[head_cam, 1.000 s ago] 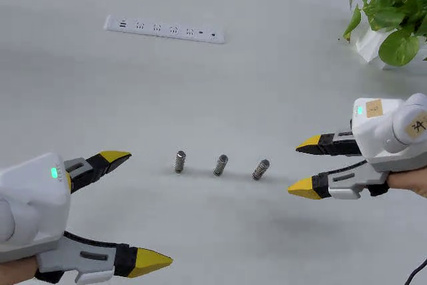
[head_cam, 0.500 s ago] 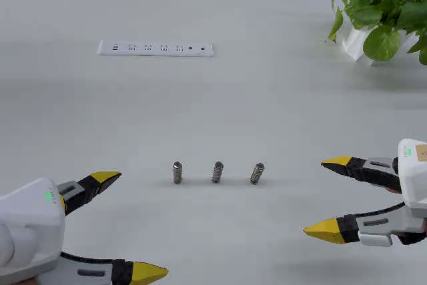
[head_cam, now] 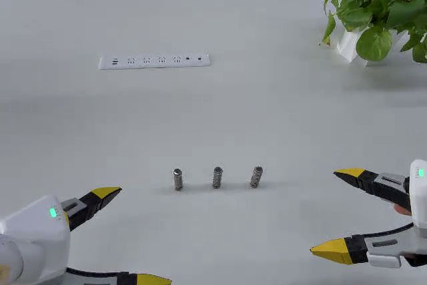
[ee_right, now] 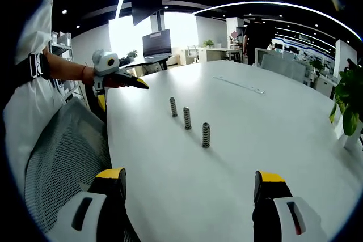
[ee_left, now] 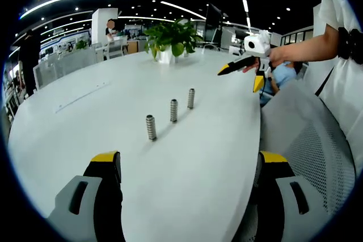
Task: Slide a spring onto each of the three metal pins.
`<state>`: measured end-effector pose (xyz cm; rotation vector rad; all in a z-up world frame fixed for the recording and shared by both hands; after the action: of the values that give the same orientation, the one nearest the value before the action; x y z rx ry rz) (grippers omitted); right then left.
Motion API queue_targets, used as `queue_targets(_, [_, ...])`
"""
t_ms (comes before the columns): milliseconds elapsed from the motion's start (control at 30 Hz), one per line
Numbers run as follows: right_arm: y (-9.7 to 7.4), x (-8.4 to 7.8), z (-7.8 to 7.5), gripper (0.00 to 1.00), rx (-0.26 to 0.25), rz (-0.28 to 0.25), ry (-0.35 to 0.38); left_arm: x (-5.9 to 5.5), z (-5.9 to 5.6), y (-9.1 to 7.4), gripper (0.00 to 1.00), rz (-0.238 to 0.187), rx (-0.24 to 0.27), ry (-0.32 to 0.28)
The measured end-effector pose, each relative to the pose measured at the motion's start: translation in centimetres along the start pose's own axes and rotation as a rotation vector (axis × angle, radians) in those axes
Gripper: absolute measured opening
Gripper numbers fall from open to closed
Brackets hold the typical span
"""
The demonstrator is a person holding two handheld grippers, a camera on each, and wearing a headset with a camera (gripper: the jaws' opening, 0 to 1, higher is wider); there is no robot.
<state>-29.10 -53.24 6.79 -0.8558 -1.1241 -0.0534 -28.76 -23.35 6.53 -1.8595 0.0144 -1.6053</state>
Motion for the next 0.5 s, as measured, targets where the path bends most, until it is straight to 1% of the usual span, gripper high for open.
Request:
queue_targets(100, [0.03, -0.07, 0.07, 0.94, 0.000, 0.001, -0.003, -0.05, -0.03, 0.01, 0.99, 0.002, 0.004, -0.001])
queue_targets(167, [-0.04, -0.29, -0.35, 0.94, -0.004, -0.002, -0.002, -0.01, -0.06, 0.03, 0.99, 0.001, 0.005, -0.001])
queue_targets(333, [-0.13, -0.04, -0.07, 0.93, -0.006, -0.006, -0.005, 0.14, -0.21, 0.16, 0.99, -0.001, 0.005, 0.002])
queue_targets(500, [-0.23, 0.07, 0.07, 0.93, -0.007, -0.008, -0.006, 0.01, -0.24, 0.12, 0.99, 0.004, 0.003, 0.004])
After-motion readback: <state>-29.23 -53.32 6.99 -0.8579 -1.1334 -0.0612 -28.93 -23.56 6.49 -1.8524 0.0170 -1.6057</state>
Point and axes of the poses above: the centre of the closed fingertips' face, and the gripper's own axes: y roughly forward along the fingers, z roughly to its left, x roughly out of its top, the point moved 4 cm from there along -y, roughly backward along the fingers, and after that the axes turned 5 degrees about y, right-handed, at the moved point
